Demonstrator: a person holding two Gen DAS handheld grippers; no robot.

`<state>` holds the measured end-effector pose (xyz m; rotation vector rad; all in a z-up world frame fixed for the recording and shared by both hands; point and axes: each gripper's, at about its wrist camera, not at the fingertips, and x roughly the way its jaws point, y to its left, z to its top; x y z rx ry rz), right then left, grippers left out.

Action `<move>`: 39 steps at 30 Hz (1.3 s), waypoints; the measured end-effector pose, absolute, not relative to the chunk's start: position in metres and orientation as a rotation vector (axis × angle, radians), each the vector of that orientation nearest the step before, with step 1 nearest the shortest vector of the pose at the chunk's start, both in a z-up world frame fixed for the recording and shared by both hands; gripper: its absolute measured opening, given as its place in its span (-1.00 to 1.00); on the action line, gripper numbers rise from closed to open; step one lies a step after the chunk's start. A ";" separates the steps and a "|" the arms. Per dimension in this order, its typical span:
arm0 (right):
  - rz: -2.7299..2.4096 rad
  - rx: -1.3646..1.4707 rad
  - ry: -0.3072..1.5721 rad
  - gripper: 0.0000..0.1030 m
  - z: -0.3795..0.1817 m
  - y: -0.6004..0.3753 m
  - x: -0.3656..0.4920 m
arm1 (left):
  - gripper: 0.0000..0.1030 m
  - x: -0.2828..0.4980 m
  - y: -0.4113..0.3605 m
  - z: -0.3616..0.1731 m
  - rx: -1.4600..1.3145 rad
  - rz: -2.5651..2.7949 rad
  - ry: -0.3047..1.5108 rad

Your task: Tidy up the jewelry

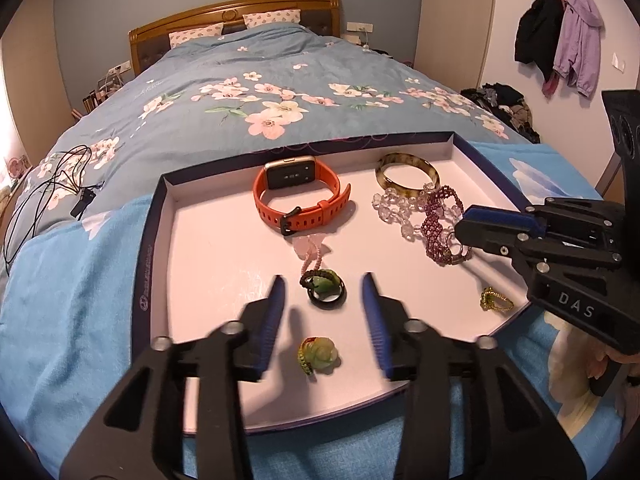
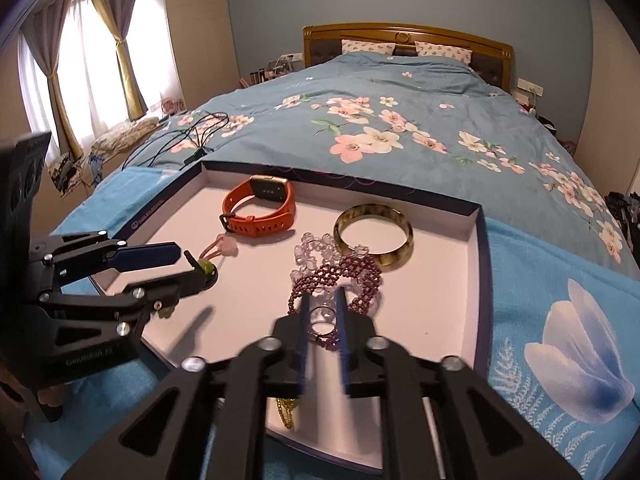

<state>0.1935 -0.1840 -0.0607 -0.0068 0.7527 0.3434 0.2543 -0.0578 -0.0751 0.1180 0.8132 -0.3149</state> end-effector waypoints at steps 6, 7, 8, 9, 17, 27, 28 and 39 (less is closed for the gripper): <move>0.349 0.038 0.688 -0.18 -0.045 -0.192 0.171 | 0.35 0.234 -0.048 -0.055 0.100 -0.301 0.730; 0.351 0.048 0.673 -0.12 -0.041 -0.194 0.166 | 0.43 0.228 -0.044 -0.049 0.094 -0.299 0.704; 0.355 0.060 0.655 -0.04 -0.037 -0.195 0.159 | 0.49 0.223 -0.043 -0.044 0.091 -0.300 0.686; 0.349 0.072 0.631 0.24 -0.033 -0.197 0.152 | 0.53 0.215 -0.040 -0.038 0.089 -0.301 0.660; 0.286 0.089 0.483 0.86 -0.013 -0.200 0.100 | 0.89 0.155 -0.022 -0.008 0.070 -0.249 0.485; 0.230 0.081 0.357 0.87 -0.015 -0.193 0.049 | 0.89 0.074 -0.004 0.008 0.031 -0.144 0.303; 0.215 0.081 0.338 0.87 -0.014 -0.193 0.044 | 0.89 0.068 -0.003 0.009 0.024 -0.142 0.291; 0.180 0.053 0.233 0.87 -0.011 -0.187 0.009 | 0.89 0.014 -0.004 0.021 0.028 -0.121 0.173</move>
